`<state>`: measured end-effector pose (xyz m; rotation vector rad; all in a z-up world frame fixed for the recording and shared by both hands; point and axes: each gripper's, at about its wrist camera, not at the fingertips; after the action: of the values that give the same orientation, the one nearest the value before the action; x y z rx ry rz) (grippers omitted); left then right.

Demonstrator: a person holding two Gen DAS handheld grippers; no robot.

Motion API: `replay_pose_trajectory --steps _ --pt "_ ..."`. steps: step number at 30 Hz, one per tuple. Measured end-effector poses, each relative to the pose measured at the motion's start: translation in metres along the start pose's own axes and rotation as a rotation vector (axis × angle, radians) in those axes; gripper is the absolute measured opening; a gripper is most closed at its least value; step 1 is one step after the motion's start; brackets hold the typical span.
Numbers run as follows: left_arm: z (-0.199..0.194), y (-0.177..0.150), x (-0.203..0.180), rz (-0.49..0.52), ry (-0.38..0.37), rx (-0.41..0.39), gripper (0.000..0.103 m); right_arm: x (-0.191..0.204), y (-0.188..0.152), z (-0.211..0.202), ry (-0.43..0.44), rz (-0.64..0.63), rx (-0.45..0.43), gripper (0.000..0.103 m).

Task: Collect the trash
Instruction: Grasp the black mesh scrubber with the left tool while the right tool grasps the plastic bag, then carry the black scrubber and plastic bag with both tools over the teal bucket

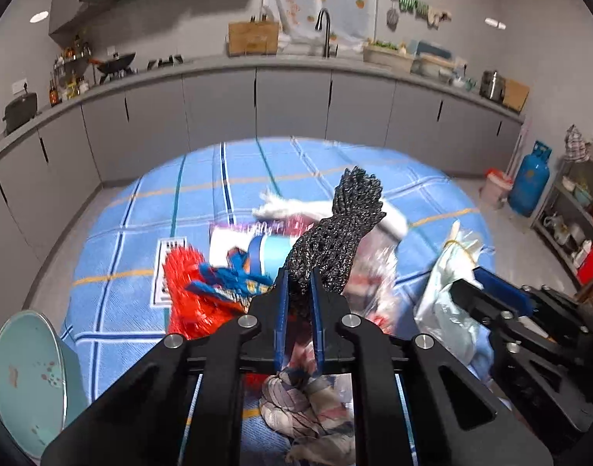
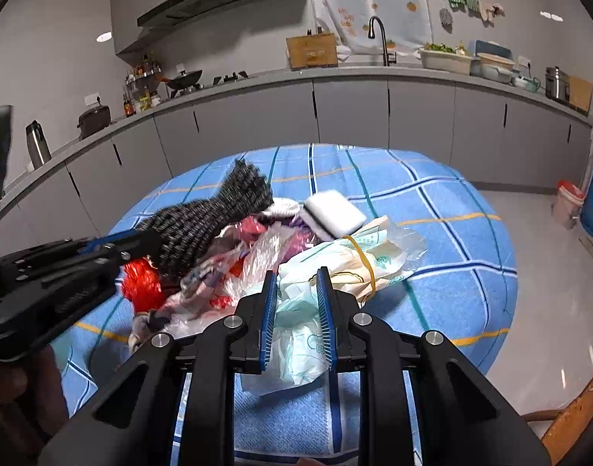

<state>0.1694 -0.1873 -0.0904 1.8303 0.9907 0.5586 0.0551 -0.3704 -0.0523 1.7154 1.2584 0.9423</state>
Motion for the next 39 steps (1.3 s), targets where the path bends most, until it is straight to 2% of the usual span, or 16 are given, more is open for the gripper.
replay_pose_trajectory --steps 5,10,22,39 --pt "-0.037 0.015 0.010 -0.011 0.039 -0.084 0.011 0.009 0.015 -0.012 0.021 -0.021 -0.050 0.022" --pt "-0.067 0.017 0.027 -0.013 0.138 -0.125 0.011 0.030 0.028 -0.016 0.073 -0.049 -0.074 0.022" --pt "-0.105 0.005 0.094 -0.102 0.321 -0.122 0.011 0.095 0.046 -0.012 0.218 -0.126 -0.100 0.022" --pt "-0.153 -0.014 0.186 -0.221 0.585 -0.128 0.012 0.201 0.049 0.012 0.476 -0.211 -0.063 0.022"
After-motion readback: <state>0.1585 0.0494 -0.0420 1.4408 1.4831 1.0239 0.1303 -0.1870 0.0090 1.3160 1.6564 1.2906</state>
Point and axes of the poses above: each gripper's, at about its wrist camera, not at the fingertips, and z roughly the way its jaws point, x to its left, y to its top, and after that the axes turned 11 degrees about -x, right-handed
